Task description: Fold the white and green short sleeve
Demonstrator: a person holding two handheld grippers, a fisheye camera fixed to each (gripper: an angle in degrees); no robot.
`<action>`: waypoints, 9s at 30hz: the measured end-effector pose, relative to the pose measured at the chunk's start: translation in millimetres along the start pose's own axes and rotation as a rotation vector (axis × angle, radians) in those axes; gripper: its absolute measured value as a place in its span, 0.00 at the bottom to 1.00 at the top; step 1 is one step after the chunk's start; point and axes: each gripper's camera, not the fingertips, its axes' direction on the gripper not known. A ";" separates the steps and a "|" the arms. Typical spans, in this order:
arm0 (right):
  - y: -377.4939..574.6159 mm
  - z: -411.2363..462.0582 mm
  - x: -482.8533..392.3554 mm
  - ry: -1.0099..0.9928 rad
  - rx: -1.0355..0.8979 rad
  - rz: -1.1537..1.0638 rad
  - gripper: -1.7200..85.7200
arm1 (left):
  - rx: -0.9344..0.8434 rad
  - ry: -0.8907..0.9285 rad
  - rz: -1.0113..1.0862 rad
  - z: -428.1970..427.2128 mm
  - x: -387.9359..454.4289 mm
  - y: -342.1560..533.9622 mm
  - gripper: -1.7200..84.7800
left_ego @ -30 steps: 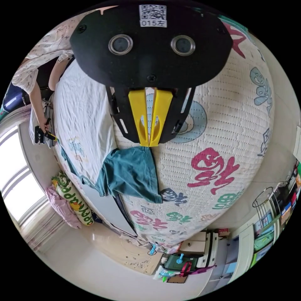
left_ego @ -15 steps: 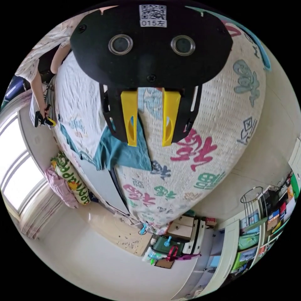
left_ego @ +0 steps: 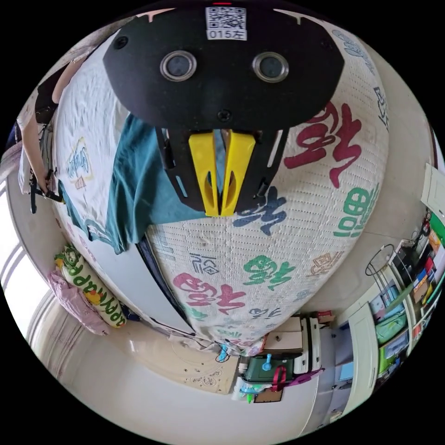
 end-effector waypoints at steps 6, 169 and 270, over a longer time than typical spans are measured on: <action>43.2 41.8 16.8 0.072 0.075 0.125 0.03 | 0.127 -0.088 -0.160 28.1 -66.8 9.9 0.03; 587.3 -122.1 229.8 -0.368 -0.026 0.284 0.02 | 0.129 0.307 0.057 -1.5 -366.4 410.6 0.02; 397.9 -306.3 224.6 -0.369 0.185 0.360 0.03 | -0.193 0.274 0.656 476.5 473.9 -21.3 0.15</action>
